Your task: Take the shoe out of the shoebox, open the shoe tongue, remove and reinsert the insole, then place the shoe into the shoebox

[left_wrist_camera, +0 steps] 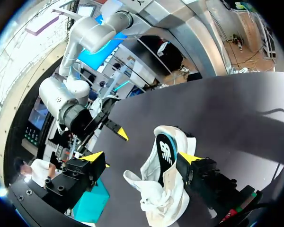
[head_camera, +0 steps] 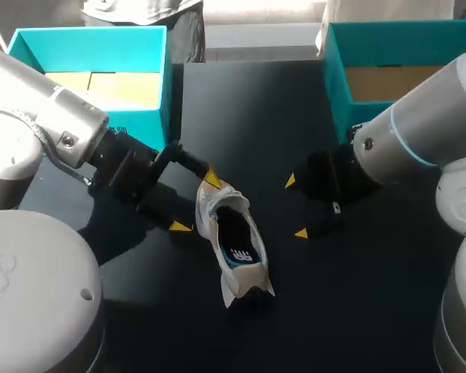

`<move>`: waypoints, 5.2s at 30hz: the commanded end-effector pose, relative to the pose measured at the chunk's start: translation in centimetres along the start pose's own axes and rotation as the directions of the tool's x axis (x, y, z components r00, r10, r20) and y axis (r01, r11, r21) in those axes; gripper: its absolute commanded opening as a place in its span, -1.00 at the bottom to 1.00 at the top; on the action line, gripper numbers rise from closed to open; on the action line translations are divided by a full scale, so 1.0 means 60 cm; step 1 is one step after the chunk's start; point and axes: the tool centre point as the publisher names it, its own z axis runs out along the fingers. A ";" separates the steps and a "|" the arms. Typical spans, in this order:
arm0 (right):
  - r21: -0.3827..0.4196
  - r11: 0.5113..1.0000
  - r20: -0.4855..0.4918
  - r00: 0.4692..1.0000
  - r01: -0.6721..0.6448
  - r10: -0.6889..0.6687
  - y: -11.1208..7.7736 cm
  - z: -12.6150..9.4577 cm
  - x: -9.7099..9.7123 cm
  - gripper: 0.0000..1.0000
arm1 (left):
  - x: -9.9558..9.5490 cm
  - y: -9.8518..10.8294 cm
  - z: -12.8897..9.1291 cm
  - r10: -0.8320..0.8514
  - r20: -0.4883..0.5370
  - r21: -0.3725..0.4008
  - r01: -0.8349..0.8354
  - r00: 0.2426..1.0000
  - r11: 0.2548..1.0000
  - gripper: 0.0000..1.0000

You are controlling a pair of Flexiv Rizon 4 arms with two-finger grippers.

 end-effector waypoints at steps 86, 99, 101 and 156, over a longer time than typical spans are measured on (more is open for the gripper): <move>-0.035 0.999 -0.073 0.997 -0.035 0.032 -0.041 -0.227 -0.029 1.00 | 0.150 0.075 0.228 -0.176 -0.740 -0.364 -0.166 0.650 0.916 -1.00; -0.035 0.999 -0.073 0.997 -0.035 0.032 -0.041 -0.227 -0.029 1.00 | 0.138 0.054 0.205 -0.168 -0.675 -0.391 -0.155 0.718 0.907 -1.00; -0.035 0.999 -0.073 0.997 -0.035 0.032 -0.041 -0.227 -0.029 1.00 | 0.136 0.052 0.206 -0.159 -0.668 -0.382 -0.151 0.727 0.912 -1.00; -0.035 0.999 -0.073 0.997 -0.035 0.032 -0.041 -0.227 -0.029 1.00 | 0.063 0.094 0.131 -0.230 -0.620 -0.659 -0.338 0.750 0.672 1.00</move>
